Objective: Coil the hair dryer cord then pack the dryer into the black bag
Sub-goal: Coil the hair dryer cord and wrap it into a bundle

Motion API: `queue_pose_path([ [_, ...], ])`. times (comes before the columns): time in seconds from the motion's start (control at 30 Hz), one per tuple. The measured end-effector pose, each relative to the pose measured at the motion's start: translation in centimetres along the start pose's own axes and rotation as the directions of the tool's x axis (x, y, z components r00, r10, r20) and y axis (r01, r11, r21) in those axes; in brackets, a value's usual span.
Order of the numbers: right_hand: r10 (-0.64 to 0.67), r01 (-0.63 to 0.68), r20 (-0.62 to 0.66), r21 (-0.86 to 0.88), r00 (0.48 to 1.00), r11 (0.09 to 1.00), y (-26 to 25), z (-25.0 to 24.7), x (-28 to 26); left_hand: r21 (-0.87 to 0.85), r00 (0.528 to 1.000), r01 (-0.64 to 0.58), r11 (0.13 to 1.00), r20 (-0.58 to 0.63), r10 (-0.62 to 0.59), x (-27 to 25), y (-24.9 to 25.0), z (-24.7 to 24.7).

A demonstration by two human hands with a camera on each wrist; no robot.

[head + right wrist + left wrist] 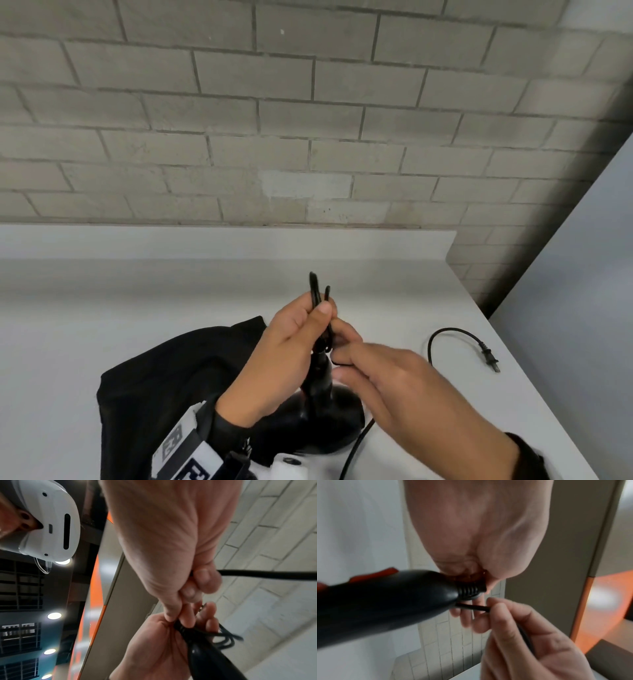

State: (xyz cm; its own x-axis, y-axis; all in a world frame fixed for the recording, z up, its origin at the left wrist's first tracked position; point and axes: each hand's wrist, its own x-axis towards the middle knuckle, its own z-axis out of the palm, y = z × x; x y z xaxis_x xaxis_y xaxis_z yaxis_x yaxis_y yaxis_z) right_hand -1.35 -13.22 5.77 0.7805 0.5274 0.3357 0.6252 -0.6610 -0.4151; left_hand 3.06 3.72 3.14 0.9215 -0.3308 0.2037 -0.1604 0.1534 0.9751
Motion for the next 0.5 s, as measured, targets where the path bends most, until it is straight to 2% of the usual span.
queue_pose_path([
  [0.07, -0.066, 0.061, -0.089, -0.058, 0.994, 0.996, 0.5, -0.8, 0.4, 0.088, 0.998, -0.030, 0.996, 0.061, 0.025, 0.0, 0.1, 0.2],
  [0.17, -0.150, 0.133, -0.178, -0.106, 0.972, 0.985, 0.8, -1.7, 1.2, 0.080, 0.989, -0.046, 0.996, 0.141, 0.035, -0.1, 0.2, 0.4],
  [0.23, -0.130, 0.112, -0.304, -0.076, 0.944, 0.991, 1.2, -2.2, 1.6, 0.041, 0.982, -0.020, 0.999, 0.187, 0.012, -0.3, 0.4, 0.2],
  [0.3, -0.032, 0.051, -0.386, 0.040, 0.922, 0.998, 1.8, -2.6, 2.0, -0.016, 0.972, 0.006, 1.000, 0.235, -0.002, -0.5, 0.4, -0.1],
  [0.33, 0.020, 0.022, -0.369, 0.109, 0.929, 0.994, 2.3, -2.7, 2.2, -0.050, 0.967, 0.018, 0.999, 0.254, -0.005, -0.6, 0.4, -0.2],
  [0.4, 0.089, -0.032, -0.230, 0.240, 0.969, 0.970, 3.4, -2.5, 2.6, -0.125, 0.960, 0.049, 0.991, 0.279, -0.012, -0.7, 0.1, -0.3],
  [0.47, 0.103, -0.075, -0.071, 0.323, 0.992, 0.943, 4.6, -2.0, 2.7, -0.200, 0.953, 0.093, 0.975, 0.301, -0.029, -0.7, -0.1, -0.6],
  [0.5, 0.086, -0.069, -0.040, 0.311, 0.995, 0.948, 5.0, -1.7, 2.7, -0.228, 0.949, 0.113, 0.967, 0.313, -0.037, -0.7, -0.2, -0.8],
])
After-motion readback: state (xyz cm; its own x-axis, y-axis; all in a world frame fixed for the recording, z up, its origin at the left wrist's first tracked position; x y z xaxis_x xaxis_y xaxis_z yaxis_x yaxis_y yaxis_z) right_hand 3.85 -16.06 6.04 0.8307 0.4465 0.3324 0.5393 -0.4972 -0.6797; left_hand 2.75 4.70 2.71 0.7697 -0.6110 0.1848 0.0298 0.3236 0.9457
